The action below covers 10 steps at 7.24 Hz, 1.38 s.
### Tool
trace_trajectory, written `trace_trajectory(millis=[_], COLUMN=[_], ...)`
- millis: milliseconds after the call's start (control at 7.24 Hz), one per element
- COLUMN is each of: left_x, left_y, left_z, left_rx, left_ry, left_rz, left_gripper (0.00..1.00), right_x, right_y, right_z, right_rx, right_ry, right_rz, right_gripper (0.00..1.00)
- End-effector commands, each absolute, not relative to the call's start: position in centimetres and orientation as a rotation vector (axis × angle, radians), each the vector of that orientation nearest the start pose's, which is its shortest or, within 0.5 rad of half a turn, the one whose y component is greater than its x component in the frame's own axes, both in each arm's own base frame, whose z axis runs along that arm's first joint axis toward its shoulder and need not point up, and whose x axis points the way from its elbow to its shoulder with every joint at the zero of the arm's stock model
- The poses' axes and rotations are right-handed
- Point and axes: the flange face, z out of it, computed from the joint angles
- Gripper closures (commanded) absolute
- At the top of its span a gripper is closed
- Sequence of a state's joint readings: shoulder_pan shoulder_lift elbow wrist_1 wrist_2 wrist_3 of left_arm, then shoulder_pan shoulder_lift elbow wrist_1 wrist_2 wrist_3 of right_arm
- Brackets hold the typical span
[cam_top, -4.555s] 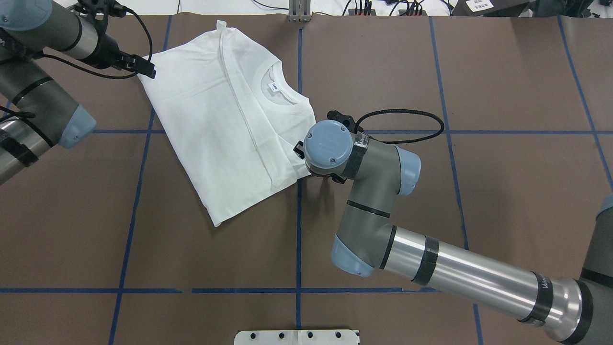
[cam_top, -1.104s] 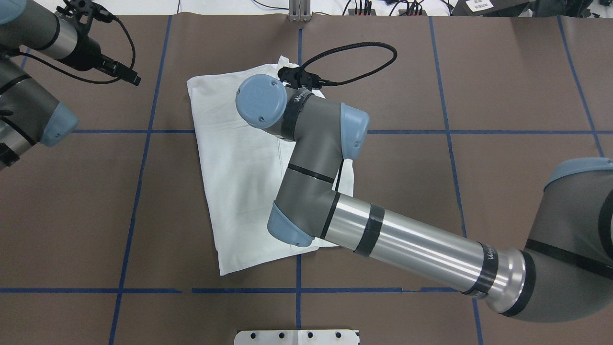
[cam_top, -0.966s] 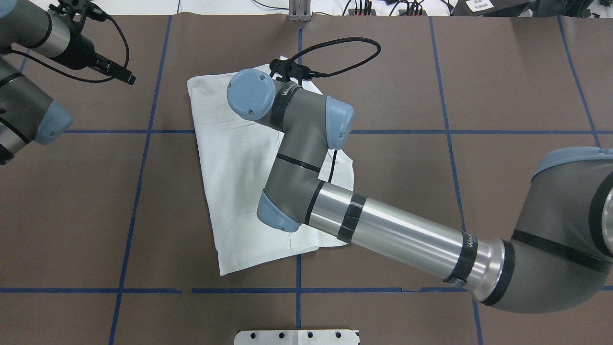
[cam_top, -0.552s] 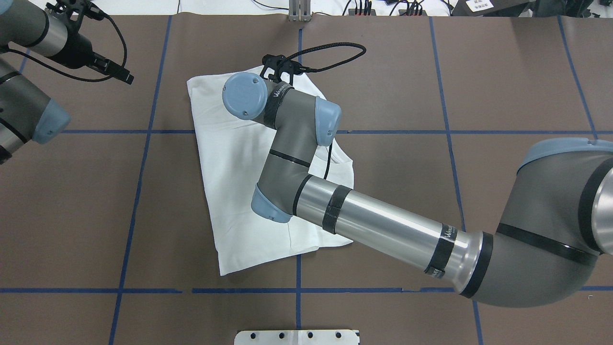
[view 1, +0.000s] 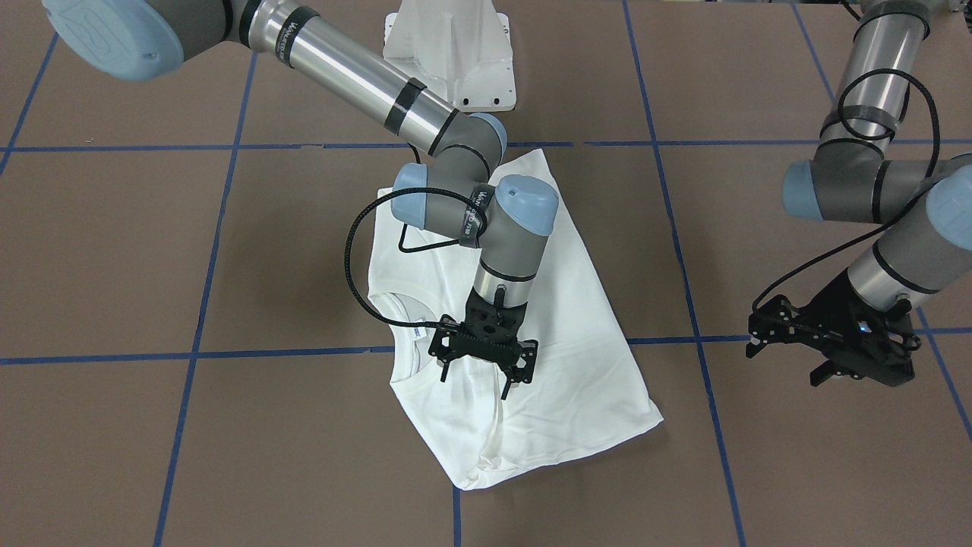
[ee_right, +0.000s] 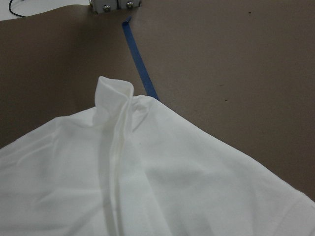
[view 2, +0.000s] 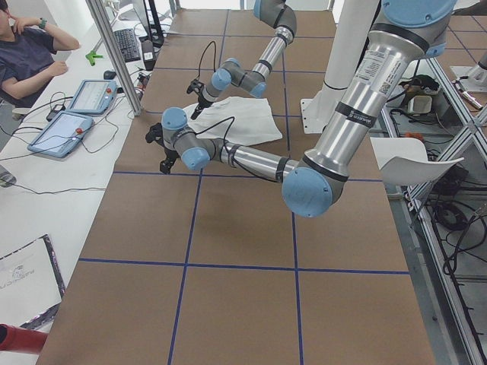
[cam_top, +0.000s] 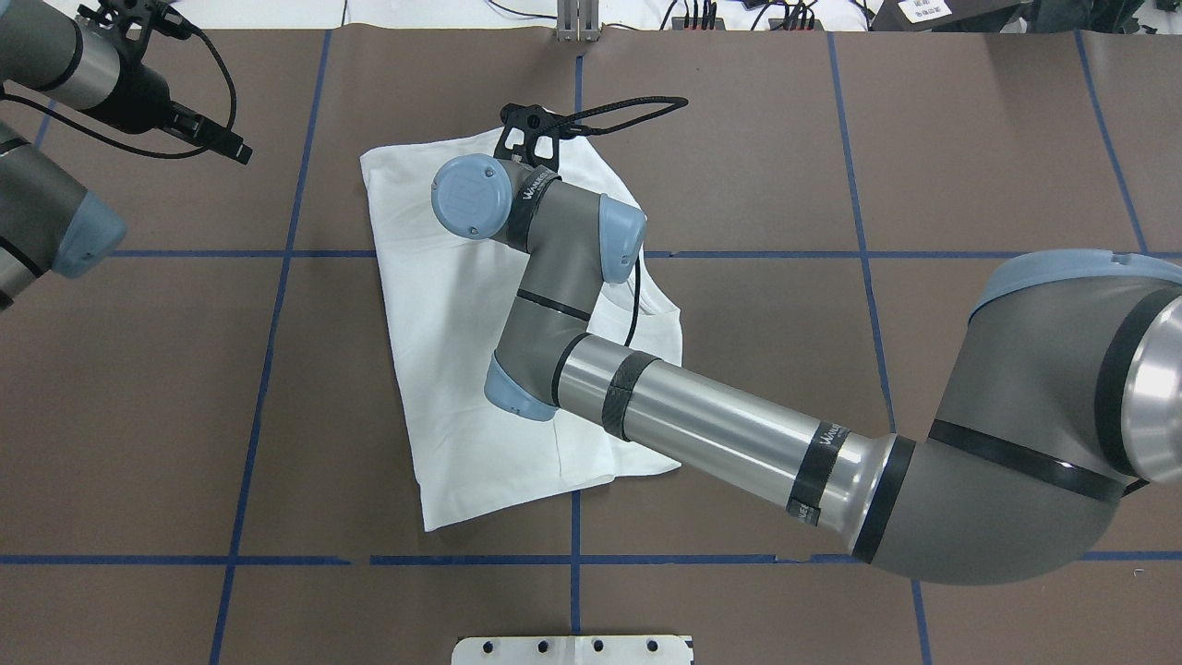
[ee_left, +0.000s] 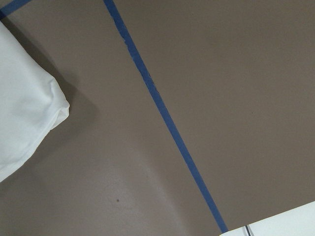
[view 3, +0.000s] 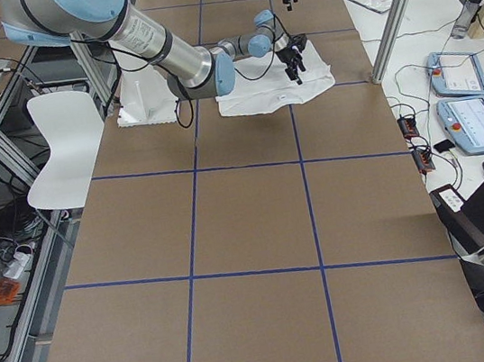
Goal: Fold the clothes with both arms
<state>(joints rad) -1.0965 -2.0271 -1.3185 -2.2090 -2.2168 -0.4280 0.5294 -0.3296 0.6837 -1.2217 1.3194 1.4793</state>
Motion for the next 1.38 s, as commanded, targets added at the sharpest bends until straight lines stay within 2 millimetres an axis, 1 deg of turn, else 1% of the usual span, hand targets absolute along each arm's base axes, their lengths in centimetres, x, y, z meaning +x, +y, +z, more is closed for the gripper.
trace_trajectory(millis=[0,138,414,690,828,966,1104,1242], left_x=[25.1,25.1,25.2,25.2,25.2,25.2,25.2,25.2], left_y=[-65.4,-65.4,-65.3,-65.3,-65.4,-65.4,-65.4,-65.4], left_z=[44.3,44.3,44.4,44.4,44.3,44.3,44.3,44.3], left_rx=[0.467,0.467,0.465,0.465,0.465,0.466,0.465,0.465], left_ry=[0.903,0.903,0.903,0.903,0.903,0.903,0.903,0.903], left_rz=[0.312,0.312,0.313,0.313,0.312,0.314,0.312,0.312], left_gripper=[0.0,0.0,0.0,0.0,0.0,0.0,0.0,0.0], right_x=[-70.8,-71.0,-70.9,-70.6,-70.2,-69.0,-67.8,-65.9], right_y=[-59.8,-59.7,-59.9,-59.9,-60.3,-61.1,-62.3,-63.9], right_z=[16.9,17.6,18.0,17.7,17.7,18.3,18.6,19.1], right_rx=[0.469,0.47,0.483,0.467,0.476,0.46,0.459,0.444], right_ry=[-0.58,-0.562,-0.509,-0.413,-0.393,-0.31,-0.271,-0.21], right_rz=[0.453,0.429,0.34,0.265,0.217,0.145,0.103,0.053], right_gripper=[0.0,0.0,0.0,0.0,0.0,0.0,0.0,0.0])
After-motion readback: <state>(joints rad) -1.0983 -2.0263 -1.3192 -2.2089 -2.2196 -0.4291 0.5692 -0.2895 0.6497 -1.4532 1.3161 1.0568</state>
